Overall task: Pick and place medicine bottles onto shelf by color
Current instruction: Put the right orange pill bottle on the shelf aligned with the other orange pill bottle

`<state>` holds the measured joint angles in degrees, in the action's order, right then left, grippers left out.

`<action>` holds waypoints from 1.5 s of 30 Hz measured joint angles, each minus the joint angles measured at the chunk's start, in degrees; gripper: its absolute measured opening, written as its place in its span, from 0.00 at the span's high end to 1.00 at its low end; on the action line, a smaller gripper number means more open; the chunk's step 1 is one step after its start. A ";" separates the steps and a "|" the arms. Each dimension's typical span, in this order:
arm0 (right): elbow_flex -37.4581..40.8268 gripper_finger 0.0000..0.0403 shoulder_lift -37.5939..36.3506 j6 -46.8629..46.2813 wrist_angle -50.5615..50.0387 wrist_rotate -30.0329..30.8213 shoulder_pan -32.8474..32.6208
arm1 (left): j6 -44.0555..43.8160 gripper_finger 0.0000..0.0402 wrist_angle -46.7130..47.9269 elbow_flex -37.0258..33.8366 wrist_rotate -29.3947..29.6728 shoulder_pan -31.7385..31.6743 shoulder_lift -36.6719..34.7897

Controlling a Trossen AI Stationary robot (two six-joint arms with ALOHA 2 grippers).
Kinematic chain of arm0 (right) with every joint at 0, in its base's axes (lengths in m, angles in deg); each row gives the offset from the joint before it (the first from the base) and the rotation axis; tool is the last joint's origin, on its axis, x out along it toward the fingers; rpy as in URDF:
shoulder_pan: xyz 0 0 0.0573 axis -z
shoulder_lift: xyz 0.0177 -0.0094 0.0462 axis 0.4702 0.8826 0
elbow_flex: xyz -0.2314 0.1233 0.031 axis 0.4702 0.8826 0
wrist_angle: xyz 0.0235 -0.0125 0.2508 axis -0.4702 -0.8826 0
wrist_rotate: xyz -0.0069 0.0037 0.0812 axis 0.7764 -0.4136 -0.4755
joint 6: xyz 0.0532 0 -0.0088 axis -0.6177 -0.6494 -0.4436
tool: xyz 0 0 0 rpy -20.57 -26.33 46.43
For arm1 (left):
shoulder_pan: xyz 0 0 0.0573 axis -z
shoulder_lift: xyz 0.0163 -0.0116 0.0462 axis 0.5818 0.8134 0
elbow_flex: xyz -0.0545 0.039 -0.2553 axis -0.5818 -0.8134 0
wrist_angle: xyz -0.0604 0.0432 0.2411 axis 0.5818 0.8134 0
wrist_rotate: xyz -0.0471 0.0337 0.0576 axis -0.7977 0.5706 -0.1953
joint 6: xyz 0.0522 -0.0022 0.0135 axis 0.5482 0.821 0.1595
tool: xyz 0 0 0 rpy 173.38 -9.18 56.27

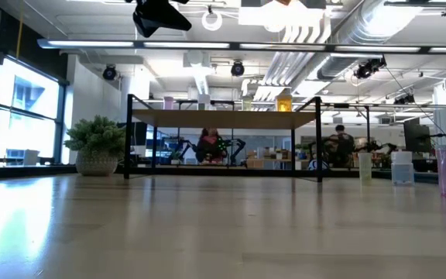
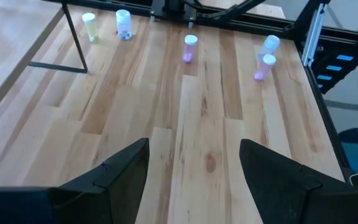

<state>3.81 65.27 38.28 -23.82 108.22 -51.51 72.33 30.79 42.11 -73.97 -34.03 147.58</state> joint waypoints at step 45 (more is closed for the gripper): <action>0.00 0.50 9.71 -9.43 -10.18 -35.68 49.22 | 1.07 0.40 1.73 0.00 0.02 0.02 0.00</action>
<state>3.81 74.98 28.85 -34.00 72.54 -2.28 73.39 32.52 42.11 -73.94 -34.01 147.58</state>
